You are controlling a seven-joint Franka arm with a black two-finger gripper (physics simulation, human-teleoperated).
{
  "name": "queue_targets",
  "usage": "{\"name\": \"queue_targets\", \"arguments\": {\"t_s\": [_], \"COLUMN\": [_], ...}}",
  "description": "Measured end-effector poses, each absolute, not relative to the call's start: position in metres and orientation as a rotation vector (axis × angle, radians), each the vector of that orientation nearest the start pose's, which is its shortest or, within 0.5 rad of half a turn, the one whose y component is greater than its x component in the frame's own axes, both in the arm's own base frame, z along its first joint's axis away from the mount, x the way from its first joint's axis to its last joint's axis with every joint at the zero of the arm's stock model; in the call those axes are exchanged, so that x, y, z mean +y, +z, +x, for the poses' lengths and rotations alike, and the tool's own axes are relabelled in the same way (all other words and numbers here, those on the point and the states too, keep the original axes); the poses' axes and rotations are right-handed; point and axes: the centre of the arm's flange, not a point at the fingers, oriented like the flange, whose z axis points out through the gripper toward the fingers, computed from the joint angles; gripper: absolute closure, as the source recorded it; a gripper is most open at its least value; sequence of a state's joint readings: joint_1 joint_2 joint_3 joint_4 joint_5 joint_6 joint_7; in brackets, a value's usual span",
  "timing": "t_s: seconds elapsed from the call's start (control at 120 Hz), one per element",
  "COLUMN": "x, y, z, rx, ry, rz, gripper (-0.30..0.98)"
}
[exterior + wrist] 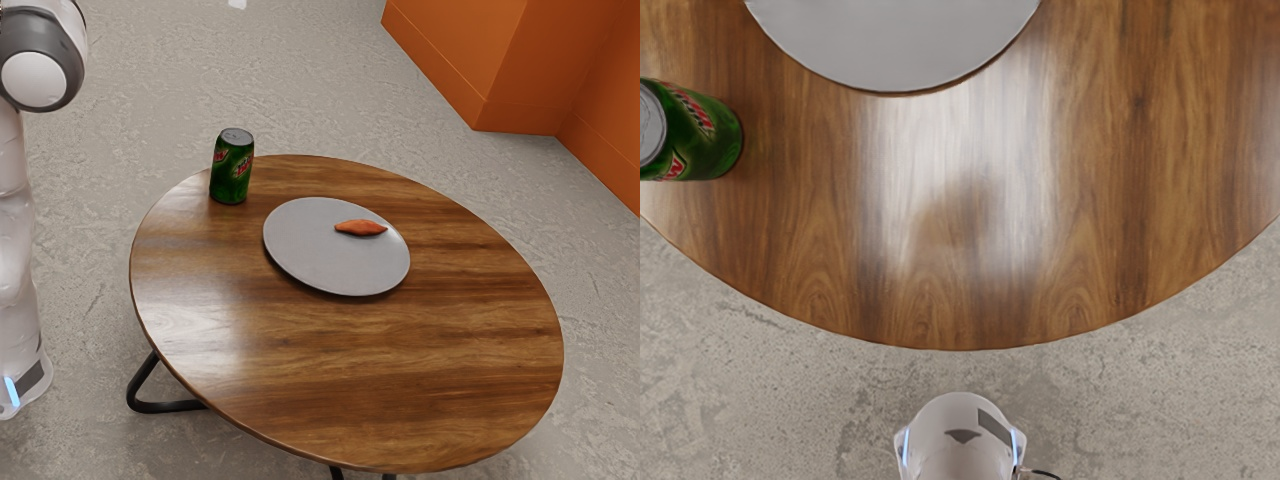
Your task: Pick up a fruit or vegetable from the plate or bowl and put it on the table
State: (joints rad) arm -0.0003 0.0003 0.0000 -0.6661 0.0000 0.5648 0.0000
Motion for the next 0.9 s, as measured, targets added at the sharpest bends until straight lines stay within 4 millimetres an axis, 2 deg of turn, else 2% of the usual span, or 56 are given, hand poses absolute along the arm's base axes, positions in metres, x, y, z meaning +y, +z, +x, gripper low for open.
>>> {"name": "queue_targets", "arguments": {"t_s": [0.217,0.475,0.692,0.9], "x": [0.0,0.0,0.0,0.0], "y": [0.854,0.807,0.763,0.723], "z": [0.385,0.44,0.478,0.505], "rx": [0.0,0.0,0.0,0.0], "ry": [0.169,0.17,0.162,0.148], "rz": [-3.137,-3.137,-3.137,-3.138], "gripper": [0.0,0.0,0.0,0.0]}}
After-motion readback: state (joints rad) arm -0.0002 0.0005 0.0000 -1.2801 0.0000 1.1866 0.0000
